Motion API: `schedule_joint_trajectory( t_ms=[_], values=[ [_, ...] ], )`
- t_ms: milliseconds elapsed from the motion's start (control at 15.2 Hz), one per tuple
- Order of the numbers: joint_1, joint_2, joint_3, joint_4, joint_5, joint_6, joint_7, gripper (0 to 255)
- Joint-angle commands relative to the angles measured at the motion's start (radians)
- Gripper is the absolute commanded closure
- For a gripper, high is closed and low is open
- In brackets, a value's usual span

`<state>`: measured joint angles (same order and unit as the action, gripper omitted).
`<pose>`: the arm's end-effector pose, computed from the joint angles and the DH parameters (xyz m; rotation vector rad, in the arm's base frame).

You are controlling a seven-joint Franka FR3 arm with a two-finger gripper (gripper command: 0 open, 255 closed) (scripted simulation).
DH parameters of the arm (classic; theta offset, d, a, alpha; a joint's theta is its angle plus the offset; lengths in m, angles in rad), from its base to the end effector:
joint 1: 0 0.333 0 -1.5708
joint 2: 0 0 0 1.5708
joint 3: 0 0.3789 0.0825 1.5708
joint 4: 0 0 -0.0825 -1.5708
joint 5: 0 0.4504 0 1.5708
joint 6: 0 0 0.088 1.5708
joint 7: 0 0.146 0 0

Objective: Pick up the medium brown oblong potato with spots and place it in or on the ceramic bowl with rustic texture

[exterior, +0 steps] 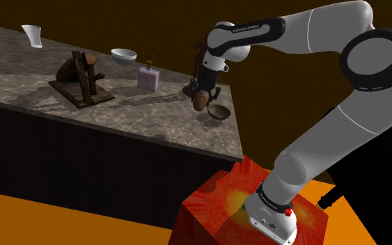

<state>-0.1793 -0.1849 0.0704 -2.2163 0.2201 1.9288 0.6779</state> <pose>0.5248 -0.0333 0.4418 -2.6986 1.2649 0.2257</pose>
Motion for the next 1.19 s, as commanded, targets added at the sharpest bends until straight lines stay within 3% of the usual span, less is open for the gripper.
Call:
schedule_joint_trajectory(
  t_ms=[0,924,1122],
  values=[
    [-0.022,0.01,-0.029,0.013,-0.012,-0.012,-0.045,255],
    [-0.178,0.185,-0.213,0.231,-0.073,-0.107,-0.351,255],
    [-0.185,0.204,-0.22,0.227,-0.072,-0.087,-0.368,255]
  ],
)
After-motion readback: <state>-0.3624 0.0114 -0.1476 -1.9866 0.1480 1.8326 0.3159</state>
